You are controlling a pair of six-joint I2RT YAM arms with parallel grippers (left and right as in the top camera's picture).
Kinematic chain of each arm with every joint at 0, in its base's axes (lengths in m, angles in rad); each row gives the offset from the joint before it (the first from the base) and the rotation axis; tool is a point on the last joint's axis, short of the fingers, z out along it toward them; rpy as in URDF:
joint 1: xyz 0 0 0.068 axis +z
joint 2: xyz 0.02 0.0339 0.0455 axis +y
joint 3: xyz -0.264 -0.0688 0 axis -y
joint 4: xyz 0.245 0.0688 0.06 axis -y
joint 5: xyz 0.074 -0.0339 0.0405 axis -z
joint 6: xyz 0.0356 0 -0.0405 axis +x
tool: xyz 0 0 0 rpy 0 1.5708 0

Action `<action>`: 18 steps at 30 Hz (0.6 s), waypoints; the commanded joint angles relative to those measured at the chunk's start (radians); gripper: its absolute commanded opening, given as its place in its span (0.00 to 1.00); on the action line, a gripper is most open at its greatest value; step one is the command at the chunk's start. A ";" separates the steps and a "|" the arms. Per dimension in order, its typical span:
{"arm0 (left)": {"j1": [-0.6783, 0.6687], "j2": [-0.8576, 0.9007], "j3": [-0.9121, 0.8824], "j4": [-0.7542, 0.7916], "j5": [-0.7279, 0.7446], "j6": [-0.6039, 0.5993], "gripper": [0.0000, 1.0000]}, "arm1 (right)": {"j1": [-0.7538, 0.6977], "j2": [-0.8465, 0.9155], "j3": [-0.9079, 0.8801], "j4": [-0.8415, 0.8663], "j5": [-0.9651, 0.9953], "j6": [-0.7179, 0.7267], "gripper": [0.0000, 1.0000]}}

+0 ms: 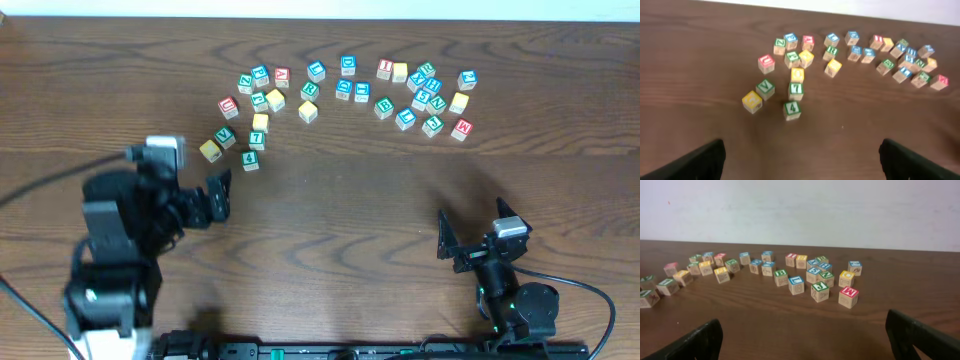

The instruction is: Spell out CORL

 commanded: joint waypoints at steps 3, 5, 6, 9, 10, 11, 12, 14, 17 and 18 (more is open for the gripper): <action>-0.004 0.189 0.296 -0.180 0.014 -0.005 0.96 | -0.006 -0.006 -0.003 0.045 0.034 0.007 0.99; -0.004 0.263 0.403 -0.247 0.014 -0.001 0.97 | -0.006 -0.006 -0.003 0.037 0.032 0.008 0.99; -0.004 0.302 0.462 -0.286 0.014 0.003 0.97 | -0.006 -0.006 -0.003 0.021 0.050 -0.008 0.99; -0.004 0.370 0.552 -0.336 0.014 0.003 0.96 | -0.007 -0.006 -0.003 0.015 0.135 -0.026 0.99; -0.004 0.385 0.565 -0.335 0.015 0.002 0.96 | -0.007 -0.006 -0.003 0.020 0.148 -0.021 0.99; -0.004 0.393 0.566 -0.324 0.015 0.002 0.96 | -0.007 -0.006 -0.003 0.029 0.139 -0.011 0.99; -0.004 0.399 0.566 -0.312 0.015 0.002 0.96 | -0.007 -0.006 -0.003 0.045 0.124 -0.005 0.99; -0.004 0.407 0.566 -0.313 0.014 0.002 0.96 | -0.007 -0.006 -0.003 0.068 0.102 -0.004 0.99; -0.004 0.412 0.566 -0.315 0.014 0.002 0.96 | -0.007 -0.006 0.005 0.086 0.103 0.010 0.99; -0.004 0.412 0.565 -0.316 0.015 0.002 0.96 | -0.007 -0.006 0.009 0.102 0.101 0.016 0.99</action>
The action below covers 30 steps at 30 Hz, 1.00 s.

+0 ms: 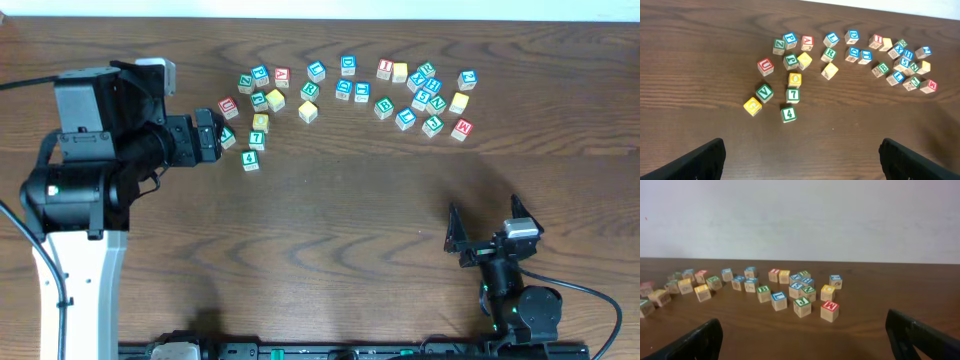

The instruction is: Spell out CORL

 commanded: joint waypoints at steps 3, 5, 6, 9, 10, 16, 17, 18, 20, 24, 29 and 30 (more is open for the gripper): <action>-0.004 -0.001 0.020 -0.007 0.012 0.002 0.96 | -0.007 -0.005 0.028 0.098 -0.007 0.028 0.99; -0.004 -0.001 0.020 -0.006 0.012 0.002 0.96 | -0.007 -0.005 0.054 0.103 -0.011 0.031 0.99; -0.004 -0.001 0.020 -0.006 0.012 0.002 0.96 | -0.007 0.001 0.092 0.092 -0.012 0.031 0.99; -0.004 -0.001 0.020 -0.006 0.012 0.002 0.96 | -0.007 0.036 0.168 0.072 -0.011 0.031 0.99; -0.004 -0.001 0.020 -0.006 0.012 0.002 0.96 | -0.007 0.055 0.197 0.065 -0.011 0.030 0.99; -0.004 -0.001 0.020 -0.006 0.012 0.002 0.97 | -0.007 0.245 0.413 -0.043 -0.015 0.029 0.99; -0.004 -0.001 0.020 -0.006 0.012 0.002 0.96 | -0.007 0.291 0.458 -0.072 -0.015 0.029 0.99; -0.004 -0.001 0.020 -0.006 0.012 0.002 0.96 | -0.007 0.331 0.497 -0.099 -0.014 0.024 0.99; -0.004 -0.001 0.020 -0.006 0.012 0.002 0.96 | -0.007 0.452 0.621 -0.180 -0.014 0.022 0.99; -0.004 -0.001 0.020 -0.006 0.012 0.002 0.96 | -0.007 0.631 0.826 -0.325 -0.015 -0.006 0.99; -0.004 -0.001 0.020 -0.006 0.012 0.002 0.96 | -0.007 0.858 1.087 -0.533 -0.014 -0.058 0.99; -0.004 -0.001 0.020 -0.006 0.012 0.002 0.96 | -0.008 0.898 1.134 -0.569 -0.014 -0.064 0.99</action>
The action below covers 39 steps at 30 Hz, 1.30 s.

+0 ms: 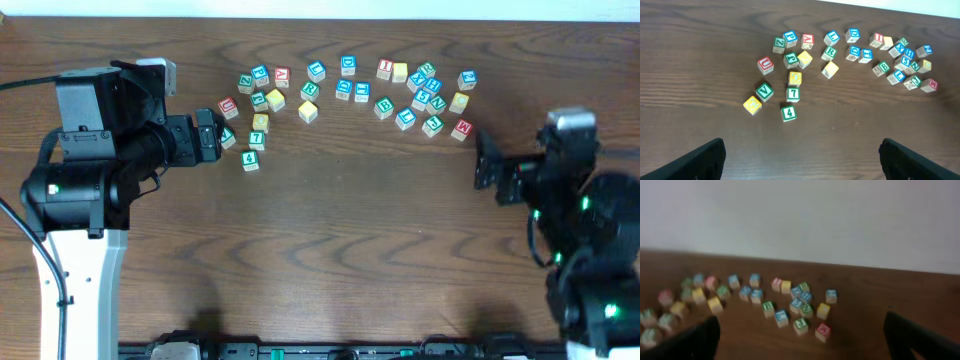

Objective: Spell out CORL
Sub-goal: 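Move the right gripper over the yellow C block at upper right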

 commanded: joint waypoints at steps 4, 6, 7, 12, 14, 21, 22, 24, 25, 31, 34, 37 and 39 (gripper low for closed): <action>-0.004 -0.002 0.019 -0.003 0.012 0.002 0.97 | -0.023 0.266 0.315 -0.212 -0.011 -0.045 0.99; -0.004 -0.002 0.019 -0.003 0.012 0.002 0.96 | -0.038 0.346 0.396 -0.273 -0.037 -0.046 0.99; -0.004 -0.002 0.019 -0.003 0.012 0.002 0.96 | -0.048 0.386 0.436 -0.302 -0.058 -0.046 0.99; -0.004 -0.002 0.019 -0.003 0.012 0.002 0.96 | -0.101 0.562 0.610 -0.412 -0.175 -0.046 0.99; -0.004 -0.002 0.019 -0.003 0.012 0.002 0.96 | -0.121 0.628 0.673 -0.439 -0.217 -0.046 0.99; -0.004 -0.002 0.019 -0.003 0.012 0.002 0.96 | -0.148 0.830 0.824 -0.513 -0.249 -0.119 0.99; -0.004 -0.002 0.019 -0.003 0.012 0.002 0.96 | -0.148 0.854 0.827 -0.515 -0.249 -0.135 0.99; -0.004 -0.002 0.019 -0.003 0.012 0.002 0.96 | -0.148 0.881 0.827 -0.512 -0.240 -0.135 0.99; -0.004 -0.002 0.019 -0.003 0.012 0.002 0.96 | -0.148 0.893 0.826 -0.512 -0.235 -0.138 0.99; -0.004 -0.002 0.019 -0.003 0.012 0.002 0.96 | -0.146 0.975 0.826 -0.450 -0.242 -0.130 0.99; -0.004 -0.002 0.019 -0.003 0.012 0.002 0.96 | -0.146 1.031 0.826 -0.436 -0.233 -0.113 0.98; -0.004 -0.002 0.019 -0.003 0.012 0.002 0.96 | -0.148 1.094 0.826 -0.415 -0.160 0.008 0.89; -0.004 -0.002 0.019 -0.003 0.012 0.002 0.96 | -0.147 1.138 0.826 -0.400 -0.086 0.107 0.85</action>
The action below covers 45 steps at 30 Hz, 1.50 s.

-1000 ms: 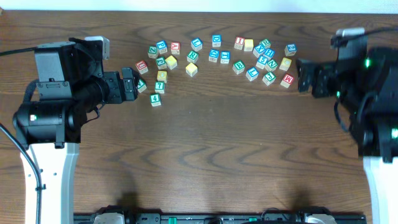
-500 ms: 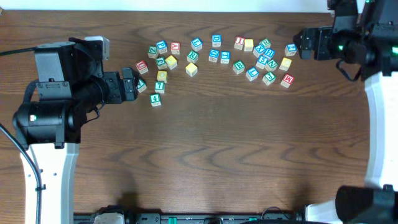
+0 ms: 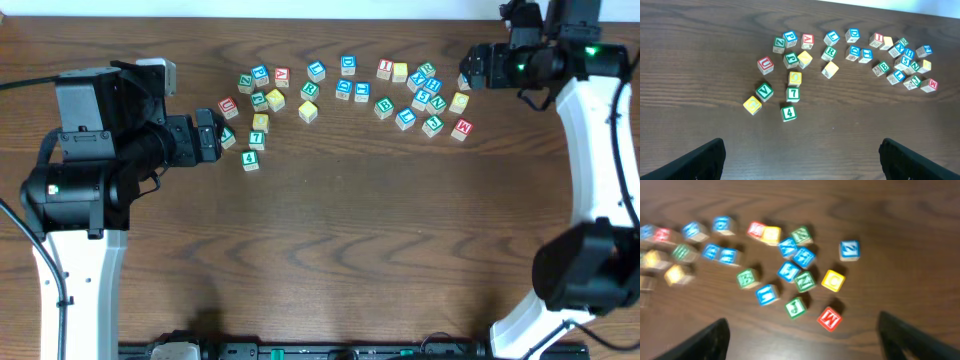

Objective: Spell out CORL
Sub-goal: 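Move the right gripper over the yellow C block at upper right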

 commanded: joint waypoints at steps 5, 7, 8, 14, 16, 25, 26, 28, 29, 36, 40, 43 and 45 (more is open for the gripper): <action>-0.004 -0.002 0.019 -0.004 0.012 0.002 0.96 | -0.001 0.154 0.018 0.052 0.157 0.266 0.72; -0.004 -0.002 0.019 -0.004 0.012 0.002 0.97 | -0.001 0.179 0.018 0.077 0.159 0.288 0.68; -0.004 -0.002 0.019 -0.004 0.012 0.002 0.96 | -0.001 0.190 0.018 0.093 0.159 0.298 0.66; -0.004 -0.002 0.019 -0.004 0.012 0.002 0.96 | 0.010 0.250 0.018 0.166 0.161 0.339 0.58; -0.004 -0.002 0.019 -0.004 0.012 0.002 0.96 | 0.022 0.274 0.018 0.192 0.163 0.338 0.58; -0.004 -0.002 0.019 -0.004 0.012 0.002 0.96 | 0.065 0.352 0.017 0.257 0.233 0.289 0.46; -0.004 -0.002 0.019 -0.004 0.012 0.002 0.97 | 0.069 0.356 0.017 0.261 0.237 0.274 0.44; -0.004 -0.002 0.019 -0.004 0.012 0.002 0.96 | 0.078 0.373 0.017 0.269 0.251 0.259 0.40; -0.004 -0.002 0.019 -0.004 0.012 0.002 0.96 | 0.081 0.377 0.017 0.268 0.256 0.258 0.39; -0.004 -0.002 0.019 -0.004 0.012 0.002 0.96 | 0.092 0.404 0.017 0.259 0.331 0.257 0.42; -0.004 -0.002 0.019 -0.004 0.012 0.002 0.97 | 0.090 0.404 0.017 0.259 0.346 0.252 0.51; -0.004 -0.002 0.019 -0.004 0.012 0.002 0.96 | 0.090 0.404 0.017 0.261 0.346 0.252 0.52; -0.004 -0.002 0.019 -0.004 0.012 0.002 0.96 | 0.090 0.404 0.017 0.259 0.346 0.252 0.52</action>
